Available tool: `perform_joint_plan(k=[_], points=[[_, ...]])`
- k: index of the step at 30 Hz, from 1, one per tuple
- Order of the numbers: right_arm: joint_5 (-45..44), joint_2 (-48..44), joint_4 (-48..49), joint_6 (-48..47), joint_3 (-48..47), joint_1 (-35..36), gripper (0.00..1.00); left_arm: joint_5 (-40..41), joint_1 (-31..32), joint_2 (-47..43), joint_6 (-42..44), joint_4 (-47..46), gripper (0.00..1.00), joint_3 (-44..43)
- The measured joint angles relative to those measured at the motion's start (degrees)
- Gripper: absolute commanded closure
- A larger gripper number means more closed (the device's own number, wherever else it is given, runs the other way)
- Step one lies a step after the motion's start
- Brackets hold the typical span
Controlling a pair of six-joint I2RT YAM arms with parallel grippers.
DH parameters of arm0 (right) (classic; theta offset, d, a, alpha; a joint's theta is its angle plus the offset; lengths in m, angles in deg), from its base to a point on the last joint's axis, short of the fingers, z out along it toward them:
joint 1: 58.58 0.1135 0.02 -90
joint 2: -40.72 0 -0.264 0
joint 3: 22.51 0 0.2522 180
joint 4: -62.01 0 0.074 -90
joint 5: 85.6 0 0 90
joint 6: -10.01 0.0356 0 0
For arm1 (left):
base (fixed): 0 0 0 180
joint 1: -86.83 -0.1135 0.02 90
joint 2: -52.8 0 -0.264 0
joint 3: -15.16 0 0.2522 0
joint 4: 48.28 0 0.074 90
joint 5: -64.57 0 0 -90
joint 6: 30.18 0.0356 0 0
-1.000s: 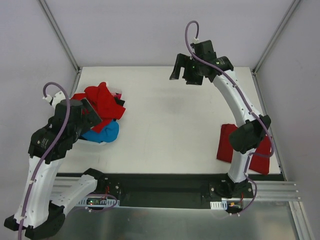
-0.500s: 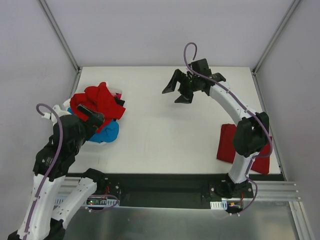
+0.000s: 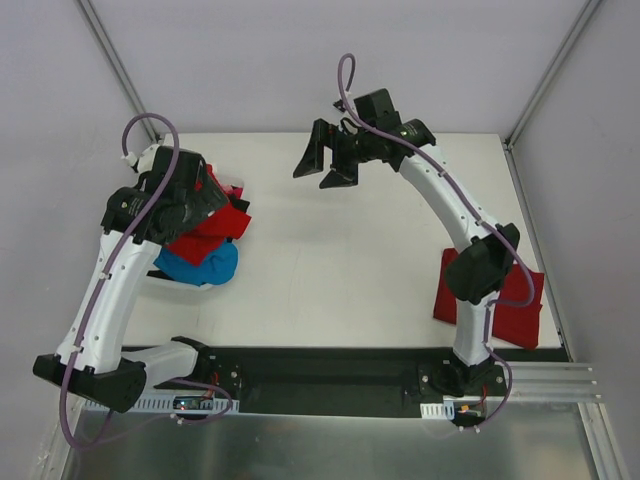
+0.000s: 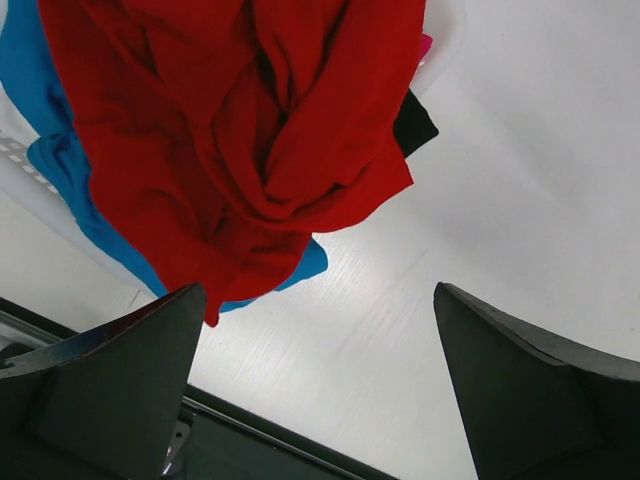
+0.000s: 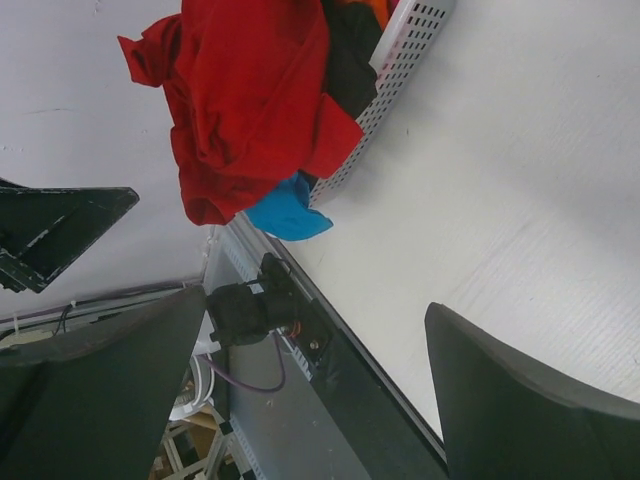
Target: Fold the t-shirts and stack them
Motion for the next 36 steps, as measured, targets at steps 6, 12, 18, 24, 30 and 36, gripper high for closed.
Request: perform_joint_plan(k=[6, 12, 18, 24, 30, 36], points=[[3.3, 2.0, -1.5, -0.7, -0.1, -0.3, 0.04, -1.9, -0.5, -3.5, 1.6, 0.9, 0.01, -0.7], [12.6, 1.9, 11.4, 8.2, 8.6, -0.4, 0.04, -9.7, -2.8, -7.8, 1.8, -2.2, 0.01, 0.9], [23.1, 4.0, 47.4, 36.1, 16.5, -0.4, 0.04, -19.0, -7.7, -17.0, -0.9, -11.5, 0.07, 10.9], [24.8, 12.2, 80.7, 64.5, 12.5, -0.4, 0.04, -24.0, -9.4, -17.6, -1.6, -14.8, 0.01, 12.6], [23.1, 23.6, 100.0, 81.5, 0.1, -0.2, 0.04, -25.9, -9.4, -13.2, -0.4, -16.1, 0.01, 10.6], [18.3, 13.4, 38.9, 29.1, -5.2, 0.8, 0.04, -26.0, -9.4, -12.8, 0.2, -16.5, 0.01, 10.5]])
